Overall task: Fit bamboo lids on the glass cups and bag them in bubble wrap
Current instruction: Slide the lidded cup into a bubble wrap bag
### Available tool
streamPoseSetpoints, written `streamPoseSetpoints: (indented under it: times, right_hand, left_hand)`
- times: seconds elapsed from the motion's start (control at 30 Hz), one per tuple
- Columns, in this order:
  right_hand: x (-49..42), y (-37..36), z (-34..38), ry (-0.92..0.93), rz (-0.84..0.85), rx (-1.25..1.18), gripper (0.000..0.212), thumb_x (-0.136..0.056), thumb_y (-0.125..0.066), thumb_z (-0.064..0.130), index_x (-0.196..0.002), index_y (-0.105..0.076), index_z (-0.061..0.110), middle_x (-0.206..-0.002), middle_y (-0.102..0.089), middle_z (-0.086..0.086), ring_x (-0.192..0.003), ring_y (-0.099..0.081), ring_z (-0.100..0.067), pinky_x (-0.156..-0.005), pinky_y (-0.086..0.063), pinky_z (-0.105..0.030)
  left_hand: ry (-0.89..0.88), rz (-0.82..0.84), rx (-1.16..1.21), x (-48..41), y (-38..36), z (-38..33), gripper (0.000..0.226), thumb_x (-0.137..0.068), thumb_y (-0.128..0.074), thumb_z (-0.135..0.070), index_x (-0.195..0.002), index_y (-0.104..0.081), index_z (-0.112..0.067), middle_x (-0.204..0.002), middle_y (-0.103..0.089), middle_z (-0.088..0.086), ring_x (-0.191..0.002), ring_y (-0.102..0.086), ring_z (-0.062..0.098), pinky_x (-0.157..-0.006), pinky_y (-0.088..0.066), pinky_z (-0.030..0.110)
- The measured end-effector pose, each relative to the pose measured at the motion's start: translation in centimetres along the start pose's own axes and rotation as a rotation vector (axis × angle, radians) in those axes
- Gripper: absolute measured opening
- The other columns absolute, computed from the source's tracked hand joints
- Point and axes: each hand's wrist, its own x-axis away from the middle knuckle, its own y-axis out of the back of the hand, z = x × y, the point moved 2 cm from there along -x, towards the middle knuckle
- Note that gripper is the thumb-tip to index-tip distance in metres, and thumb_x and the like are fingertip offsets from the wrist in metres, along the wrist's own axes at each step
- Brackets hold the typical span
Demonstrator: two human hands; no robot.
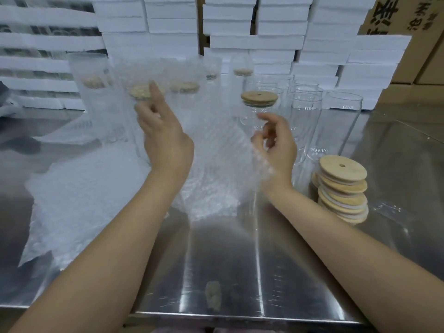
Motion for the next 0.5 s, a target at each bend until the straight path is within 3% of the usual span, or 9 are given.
streamPoseSetpoints:
  times: [0.07,0.1,0.17,0.2,0.27,0.37,0.43,0.5]
  right_hand:
    - [-0.7,0.6,0.8,0.183,-0.076,0.222,0.045,-0.076,-0.058,0.001,-0.12,-0.06,0.013,-0.097,-0.049,-0.004,-0.089,-0.047,-0.015,-0.076,-0.039,-0.022]
    - [-1.0,0.6,0.9,0.216,-0.054,0.278,0.052,-0.077,-0.06,0.002,-0.128,-0.056,0.011,-0.109,-0.047,-0.009,-0.101,-0.046,-0.018,-0.085,-0.037,-0.018]
    - [-1.5,0.7,0.6,0.227,0.064,0.37,0.059,-0.08,-0.063,0.008,-0.138,-0.049,0.014,-0.133,-0.036,-0.016,-0.124,-0.035,-0.026,-0.103,-0.027,-0.02]
    - [-1.7,0.6,0.4,0.22,0.132,0.409,0.06,-0.083,-0.063,0.013,-0.14,-0.046,0.017,-0.141,-0.029,-0.016,-0.132,-0.028,-0.028,-0.105,-0.024,-0.023]
    - [-1.9,0.8,0.0,0.197,0.214,0.439,0.06,-0.085,-0.063,0.018,-0.142,-0.043,0.02,-0.148,-0.021,-0.013,-0.138,-0.021,-0.028,-0.1,-0.031,-0.029]
    - [-2.1,1.0,-0.1,0.208,0.177,0.36,0.06,-0.084,-0.066,0.021,-0.137,-0.041,0.011,-0.145,-0.024,-0.013,-0.134,-0.03,-0.02,-0.086,-0.041,-0.025]
    - [-2.1,0.8,-0.2,0.189,0.145,0.279,0.063,-0.083,-0.071,0.021,-0.133,-0.036,0.004,-0.142,-0.026,-0.017,-0.128,-0.034,-0.017,-0.086,-0.034,-0.01]
    - [-1.9,0.7,-0.3,0.163,0.133,0.223,0.066,-0.082,-0.074,0.021,-0.13,-0.032,0.003,-0.138,-0.03,-0.016,-0.125,-0.04,-0.021,-0.089,-0.034,-0.006]
  left_hand:
    - [-0.216,-0.031,-0.182,0.7,-0.2,-0.7,0.097,-0.071,-0.048,0.018,-0.154,-0.011,-0.014,-0.131,-0.035,0.018,-0.106,-0.04,0.032,-0.083,-0.031,0.033]
    - [-0.294,0.033,-0.124,1.0,-0.5,-1.2,0.089,-0.071,-0.051,0.017,-0.15,-0.025,-0.015,-0.126,-0.039,0.014,-0.105,-0.042,0.03,-0.083,-0.032,0.032]
    - [-0.305,0.29,0.172,1.0,-0.8,-1.9,0.048,-0.079,-0.062,0.005,-0.122,-0.051,-0.014,-0.104,-0.047,0.003,-0.086,-0.051,0.018,-0.074,-0.041,0.03]
    - [-0.247,0.462,0.31,1.0,-1.0,-2.1,0.028,-0.081,-0.069,-0.006,-0.104,-0.056,-0.015,-0.09,-0.05,-0.002,-0.071,-0.051,0.01,-0.066,-0.042,0.027]
    - [-0.183,0.839,0.337,1.2,-1.0,-1.9,0.025,-0.076,-0.08,-0.029,-0.082,-0.059,-0.018,-0.071,-0.054,-0.007,-0.057,-0.047,0.003,-0.061,-0.041,0.021]
    - [-0.203,1.316,0.091,1.7,-0.4,-1.2,0.033,-0.068,-0.081,-0.05,-0.083,-0.065,-0.026,-0.078,-0.058,-0.015,-0.066,-0.051,-0.003,-0.066,-0.041,0.014]
    - [-0.203,1.45,-0.052,2.0,-0.1,-0.8,0.038,-0.066,-0.08,-0.054,-0.094,-0.062,-0.036,-0.095,-0.055,-0.017,-0.082,-0.051,-0.002,-0.073,-0.039,0.017]
    - [-0.212,1.475,-0.121,2.4,-0.3,-0.9,0.042,-0.066,-0.081,-0.053,-0.098,-0.058,-0.04,-0.103,-0.05,-0.018,-0.088,-0.048,-0.002,-0.074,-0.037,0.018]
